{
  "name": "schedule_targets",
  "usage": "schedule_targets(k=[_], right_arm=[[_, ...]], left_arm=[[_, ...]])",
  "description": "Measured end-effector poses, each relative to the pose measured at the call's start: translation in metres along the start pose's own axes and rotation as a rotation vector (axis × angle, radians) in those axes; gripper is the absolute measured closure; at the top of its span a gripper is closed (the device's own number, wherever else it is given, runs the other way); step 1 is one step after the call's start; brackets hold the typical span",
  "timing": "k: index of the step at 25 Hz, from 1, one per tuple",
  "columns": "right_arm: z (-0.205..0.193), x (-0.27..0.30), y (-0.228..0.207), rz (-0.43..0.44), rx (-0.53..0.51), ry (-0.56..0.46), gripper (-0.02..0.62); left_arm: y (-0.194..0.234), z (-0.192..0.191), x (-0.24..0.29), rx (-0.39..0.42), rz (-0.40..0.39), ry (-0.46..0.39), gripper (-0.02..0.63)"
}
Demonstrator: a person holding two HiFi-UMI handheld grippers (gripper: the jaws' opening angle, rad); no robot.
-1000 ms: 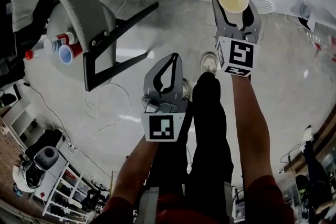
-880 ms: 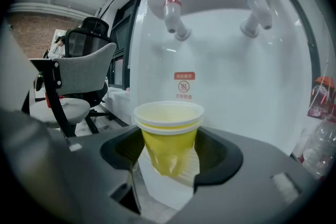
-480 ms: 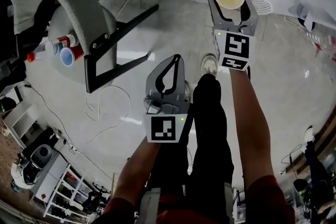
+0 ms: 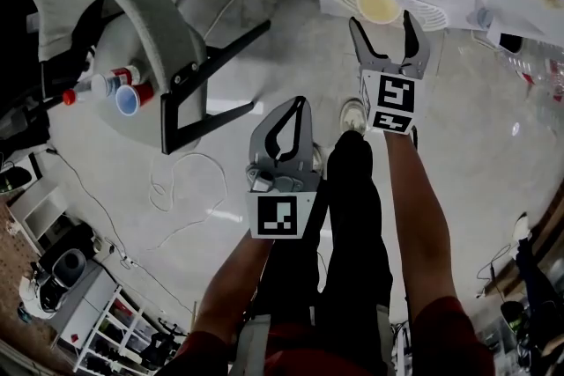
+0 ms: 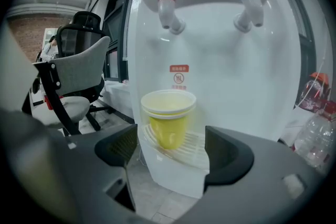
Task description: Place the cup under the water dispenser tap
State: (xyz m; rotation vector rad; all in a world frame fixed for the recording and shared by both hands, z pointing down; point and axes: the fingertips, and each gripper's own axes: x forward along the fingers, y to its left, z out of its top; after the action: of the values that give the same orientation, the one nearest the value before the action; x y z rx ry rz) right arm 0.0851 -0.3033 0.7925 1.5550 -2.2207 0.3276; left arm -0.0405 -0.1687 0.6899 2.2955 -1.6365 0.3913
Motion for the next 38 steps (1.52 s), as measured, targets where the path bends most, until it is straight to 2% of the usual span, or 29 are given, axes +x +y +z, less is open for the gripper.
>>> schedule_targets(k=[3,7,13,21,30,35,38], right_arm=[[0.005,-0.02,0.002,0.003,0.009,0.016,0.213],[0.016,-0.053,0.004,-0.007,0.012,0.018,0.215],[0.043,-0.115,0.006,-0.036,0.01,0.022,0.216],[0.116,-0.221,0.023,-0.056,-0.002,-0.03,0.219],[0.222,-0.334,0.058,-0.04,-0.055,-0.168,0.229],[0.253,-0.387,0.081,-0.016,-0.115,-0.204,0.229],[0.29,-0.415,0.101,-0.004,-0.13,-0.27,0.233]], left_arm=[[0.002,0.018,-0.006,0.013,-0.004,-0.028,0.6],[0.006,0.039,-0.02,-0.026,0.009,-0.045,0.6],[0.01,0.079,-0.049,-0.018,0.003,-0.084,0.6],[0.013,0.141,-0.107,-0.004,0.019,-0.127,0.6],[0.01,0.215,-0.187,0.052,0.015,-0.191,0.6],[0.008,0.261,-0.236,0.08,-0.009,-0.266,0.601],[0.011,0.29,-0.266,0.098,-0.01,-0.317,0.601]])
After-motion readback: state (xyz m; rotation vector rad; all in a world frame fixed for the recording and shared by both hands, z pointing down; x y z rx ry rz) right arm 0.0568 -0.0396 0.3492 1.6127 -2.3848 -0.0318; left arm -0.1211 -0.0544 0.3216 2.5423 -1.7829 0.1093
